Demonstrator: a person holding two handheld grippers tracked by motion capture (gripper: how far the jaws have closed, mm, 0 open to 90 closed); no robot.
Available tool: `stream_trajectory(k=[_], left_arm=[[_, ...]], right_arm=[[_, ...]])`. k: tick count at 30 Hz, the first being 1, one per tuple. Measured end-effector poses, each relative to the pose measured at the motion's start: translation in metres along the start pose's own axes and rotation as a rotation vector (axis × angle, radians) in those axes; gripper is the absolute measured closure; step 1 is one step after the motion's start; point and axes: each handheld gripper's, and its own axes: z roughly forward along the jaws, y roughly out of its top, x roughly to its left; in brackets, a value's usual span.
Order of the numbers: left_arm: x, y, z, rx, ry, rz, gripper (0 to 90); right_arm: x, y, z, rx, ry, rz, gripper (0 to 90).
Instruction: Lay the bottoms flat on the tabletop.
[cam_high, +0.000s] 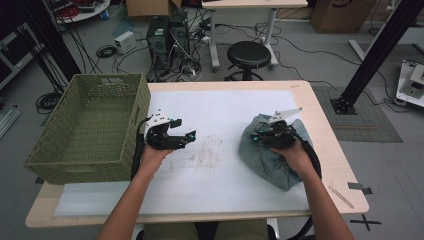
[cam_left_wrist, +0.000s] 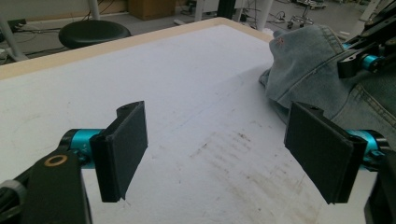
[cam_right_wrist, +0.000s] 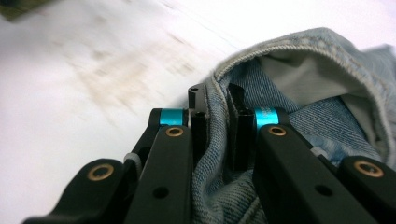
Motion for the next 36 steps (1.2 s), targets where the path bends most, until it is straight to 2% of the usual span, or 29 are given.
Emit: stream_trajectory(k=[3,6,10,15,17,19,20,22,26,28,30,32,36], left_arm=[[0.002,0.0,-0.001,-0.005,0.006,-0.003,21.6],[0.003,0.0,-0.004,-0.01,0.014,-0.005,21.6],[0.005,-0.003,-0.007,-0.008,0.019,-0.007,21.5],[0.008,-0.005,-0.008,-0.009,0.024,-0.02,21.5],[0.007,-0.006,-0.007,-0.005,0.018,-0.015,21.6],[0.006,-0.006,-0.006,-0.002,0.009,-0.015,21.6],[0.005,-0.006,-0.006,0.0,0.006,-0.012,21.6],[0.004,-0.006,-0.005,0.0,0.0,-0.012,21.6],[0.002,-0.007,-0.002,0.005,-0.013,-0.018,21.6],[0.0,-0.007,-0.002,0.006,-0.015,-0.016,21.6],[-0.001,-0.008,-0.002,0.003,-0.014,-0.019,21.6],[-0.001,-0.008,-0.002,-0.002,-0.018,-0.022,21.6],[-0.001,-0.007,-0.003,-0.004,-0.019,-0.021,21.5]], right_arm=[[0.014,0.013,0.017,0.007,0.036,-0.014,82.6],[0.024,0.022,0.044,0.035,0.008,-0.019,82.6],[0.026,0.03,0.07,0.02,-0.035,0.039,82.7],[0.022,0.038,0.085,-0.06,-0.095,0.115,80.5],[0.021,0.039,0.086,-0.12,-0.101,0.134,69.8],[0.022,0.041,0.082,-0.149,-0.119,0.125,55.4],[0.023,0.042,0.077,-0.15,-0.131,0.116,51.7],[0.025,0.041,0.062,-0.166,-0.15,0.091,49.6],[0.021,0.032,0.022,-0.254,-0.188,0.07,44.3],[0.016,0.026,0.003,-0.267,-0.232,0.056,44.3],[0.01,0.018,-0.011,-0.245,-0.26,0.058,42.6],[0.005,0.008,-0.02,-0.201,-0.281,0.052,42.5],[0.002,-0.014,-0.03,-0.09,-0.278,-0.004,41.1]])
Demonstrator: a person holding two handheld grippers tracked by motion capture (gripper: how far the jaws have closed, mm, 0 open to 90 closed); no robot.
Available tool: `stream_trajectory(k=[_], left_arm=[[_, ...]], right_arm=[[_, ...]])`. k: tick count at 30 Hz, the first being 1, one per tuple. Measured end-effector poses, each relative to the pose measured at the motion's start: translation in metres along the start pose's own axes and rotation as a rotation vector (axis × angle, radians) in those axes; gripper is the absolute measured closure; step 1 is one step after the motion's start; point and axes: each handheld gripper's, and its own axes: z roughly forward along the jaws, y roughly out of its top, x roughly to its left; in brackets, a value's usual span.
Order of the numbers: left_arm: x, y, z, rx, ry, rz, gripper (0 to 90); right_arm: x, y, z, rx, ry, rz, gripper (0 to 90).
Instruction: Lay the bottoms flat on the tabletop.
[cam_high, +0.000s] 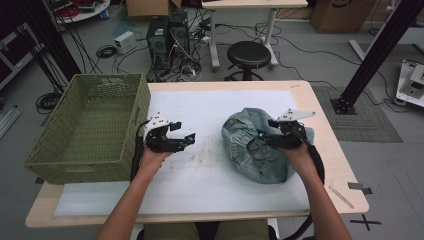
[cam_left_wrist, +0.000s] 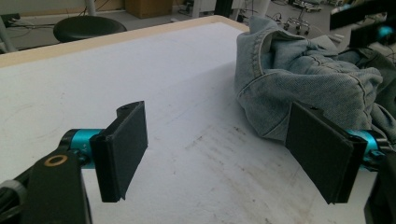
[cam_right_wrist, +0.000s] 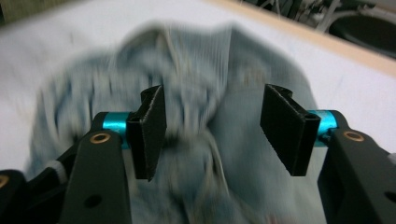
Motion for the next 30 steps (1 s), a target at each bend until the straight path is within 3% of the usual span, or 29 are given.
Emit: stream_trajectory(k=[5,9,11,13,18,23,26,30], left_arm=[[0.0,0.0,0.001,-0.001,-0.005,-0.006,21.6],[0.0,0.0,0.0,-0.001,-0.005,-0.007,21.6],[0.0,0.0,-0.001,-0.004,-0.003,-0.008,21.6],[0.002,0.0,-0.002,-0.01,0.0,-0.013,21.6],[0.004,0.0,-0.003,-0.015,0.007,-0.019,21.5],[0.003,0.0,-0.004,-0.022,0.006,-0.018,21.6],[0.002,0.0,-0.003,-0.024,0.003,-0.019,21.5],[-0.002,-0.001,-0.001,-0.015,-0.016,-0.016,21.5]], right_arm=[[-0.002,-0.024,-0.001,0.096,0.046,-0.044,45.7],[-0.006,-0.035,0.003,0.123,0.1,-0.013,74.5],[-0.004,-0.037,0.006,0.138,0.169,-0.002,78.8],[0.0,-0.038,0.009,0.153,0.235,-0.001,79.8],[0.008,-0.037,0.01,0.117,0.383,0.01,79.8],[0.027,-0.029,0.016,0.098,0.52,-0.029,79.8],[0.041,-0.024,0.023,0.099,0.536,-0.06,79.0],[0.046,-0.017,0.026,0.096,0.491,-0.08,69.0]])
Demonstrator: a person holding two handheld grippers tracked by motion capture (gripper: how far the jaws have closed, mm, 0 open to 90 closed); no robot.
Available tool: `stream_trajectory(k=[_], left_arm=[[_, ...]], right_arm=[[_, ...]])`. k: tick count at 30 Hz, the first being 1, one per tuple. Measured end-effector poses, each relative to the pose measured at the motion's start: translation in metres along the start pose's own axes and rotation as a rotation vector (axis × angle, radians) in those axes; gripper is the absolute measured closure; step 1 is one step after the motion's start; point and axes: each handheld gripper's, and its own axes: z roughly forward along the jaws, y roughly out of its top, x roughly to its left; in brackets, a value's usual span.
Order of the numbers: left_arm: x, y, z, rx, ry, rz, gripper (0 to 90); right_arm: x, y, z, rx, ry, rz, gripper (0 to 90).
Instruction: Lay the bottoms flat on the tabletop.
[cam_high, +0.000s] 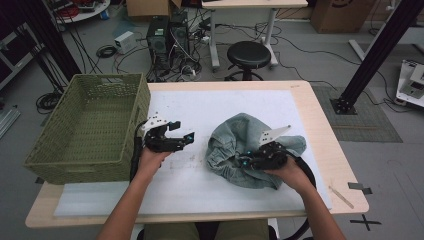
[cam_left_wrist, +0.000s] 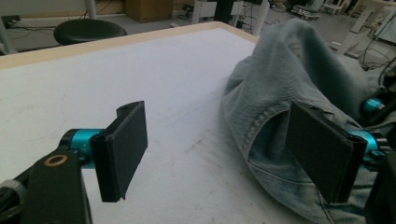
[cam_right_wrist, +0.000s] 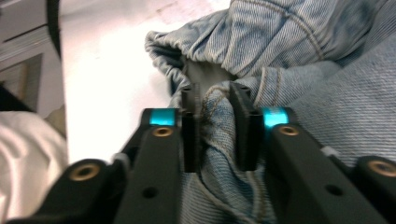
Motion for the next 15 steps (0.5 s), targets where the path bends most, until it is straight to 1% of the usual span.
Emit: stream_trajectory(k=[2,3,4,5,7,9,12,13,15], left_arm=[[-0.004,-0.001,0.002,0.008,-0.017,0.008,21.5],[-0.007,-0.002,0.003,0.015,-0.028,0.008,21.5],[-0.01,-0.003,0.005,0.022,-0.038,0.013,21.2],[-0.013,-0.003,0.007,0.027,-0.053,0.021,21.2],[-0.02,-0.005,0.011,0.035,-0.079,0.028,21.2],[-0.027,-0.006,0.015,0.034,-0.105,0.035,21.2],[-0.038,-0.007,0.021,0.037,-0.143,0.055,21.4],[-0.04,-0.008,0.024,0.041,-0.154,0.06,21.4],[-0.046,-0.01,0.03,0.054,-0.185,0.066,21.6]], right_arm=[[-0.002,0.001,-0.005,-0.032,-0.039,0.01,59.0],[-0.004,0.002,-0.009,-0.064,-0.066,0.018,54.7],[-0.006,0.001,-0.014,-0.101,-0.104,0.029,50.8],[-0.009,0.001,-0.019,-0.14,-0.146,0.042,48.9],[-0.014,-0.001,-0.029,-0.194,-0.22,0.07,48.5],[-0.018,-0.003,-0.035,-0.215,-0.298,0.082,46.7],[-0.022,-0.007,-0.04,-0.215,-0.376,0.105,45.6],[-0.024,-0.009,-0.041,-0.215,-0.392,0.116,44.6],[-0.027,-0.012,-0.042,-0.22,-0.408,0.136,43.8]])
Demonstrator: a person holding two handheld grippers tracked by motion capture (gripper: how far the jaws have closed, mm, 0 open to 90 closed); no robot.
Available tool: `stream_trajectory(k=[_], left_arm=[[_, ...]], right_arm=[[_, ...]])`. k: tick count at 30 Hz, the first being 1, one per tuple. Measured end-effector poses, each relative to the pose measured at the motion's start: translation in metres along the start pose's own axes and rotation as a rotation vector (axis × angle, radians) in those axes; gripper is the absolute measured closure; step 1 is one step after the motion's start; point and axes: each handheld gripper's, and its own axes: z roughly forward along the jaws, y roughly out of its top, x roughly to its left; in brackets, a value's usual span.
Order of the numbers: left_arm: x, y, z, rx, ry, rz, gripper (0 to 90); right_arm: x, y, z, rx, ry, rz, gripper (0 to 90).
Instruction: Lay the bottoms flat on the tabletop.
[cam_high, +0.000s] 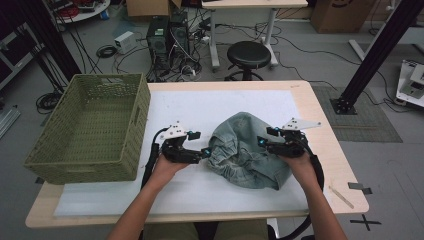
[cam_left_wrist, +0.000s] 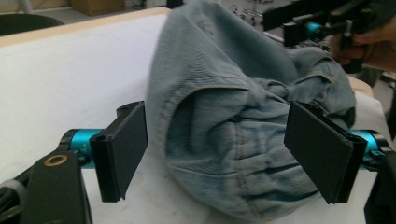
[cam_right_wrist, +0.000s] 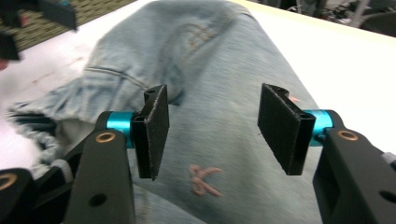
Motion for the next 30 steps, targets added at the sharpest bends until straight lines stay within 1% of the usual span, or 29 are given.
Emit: stream_trajectory(k=[1,3,5,7,9,10,11,13,15,16,18,19,20,21,22,23,26,28,30], left_arm=[[-0.003,-0.001,0.004,0.007,-0.012,0.005,21.6],[-0.009,-0.002,0.011,0.017,-0.037,0.011,21.7],[-0.014,-0.003,0.017,0.025,-0.058,0.027,21.7],[-0.018,-0.004,0.025,0.051,-0.062,0.047,21.7],[-0.021,-0.007,0.032,0.091,-0.045,0.071,21.8],[-0.022,-0.008,0.035,0.109,-0.031,0.081,23.0],[-0.023,-0.009,0.038,0.122,-0.018,0.084,26.3],[-0.022,-0.01,0.04,0.138,0.001,0.079,32.4],[-0.022,-0.01,0.04,0.143,0.013,0.077,43.8],[-0.021,-0.01,0.04,0.15,0.025,0.069,46.0],[-0.019,-0.01,0.039,0.157,0.028,0.052,51.6],[-0.017,-0.01,0.037,0.156,0.03,0.051,56.1],[-0.015,-0.011,0.034,0.148,0.032,0.056,64.3],[-0.014,-0.011,0.032,0.135,0.031,0.047,67.6],[-0.011,-0.01,0.028,0.115,0.032,0.038,69.4],[-0.008,-0.01,0.023,0.103,0.042,0.037,70.6],[0.003,-0.007,0.009,0.065,0.077,0.016,74.4],[0.011,-0.005,-0.001,0.035,0.104,-0.005,75.0],[0.019,-0.005,-0.009,0.01,0.126,-0.024,76.0]], right_arm=[[-0.002,-0.001,0.0,-0.002,-0.01,0.007,43.7],[-0.004,-0.004,-0.002,-0.005,-0.013,0.02,43.7],[-0.005,-0.005,-0.003,-0.01,-0.021,0.023,43.7],[-0.006,-0.006,-0.004,-0.011,-0.021,0.024,43.2],[-0.006,-0.007,-0.004,-0.006,-0.023,0.025,42.2],[-0.006,-0.007,-0.004,-0.005,-0.023,0.023,41.8],[-0.006,-0.007,-0.004,-0.004,-0.025,0.022,41.4],[-0.006,-0.007,-0.004,-0.003,-0.026,0.019,40.7],[-0.006,-0.007,-0.004,-0.002,-0.027,0.016,40.2],[-0.006,-0.007,-0.004,0.0,-0.028,0.017,39.7],[-0.007,-0.007,-0.004,0.0,-0.031,0.018,39.3],[-0.007,-0.007,-0.005,0.0,-0.035,0.022,39.3],[-0.007,-0.007,-0.005,0.001,-0.041,0.02,39.3],[-0.008,-0.007,-0.005,0.003,-0.046,0.02,39.3],[-0.008,-0.008,-0.006,0.004,-0.054,0.016,39.3],[-0.009,-0.008,-0.006,0.013,-0.068,0.013,39.3],[-0.012,-0.011,-0.007,0.044,-0.11,0.006,40.0],[-0.013,-0.014,-0.007,0.071,-0.124,0.006,40.6],[-0.014,-0.017,-0.004,0.099,-0.125,0.004,40.6]])
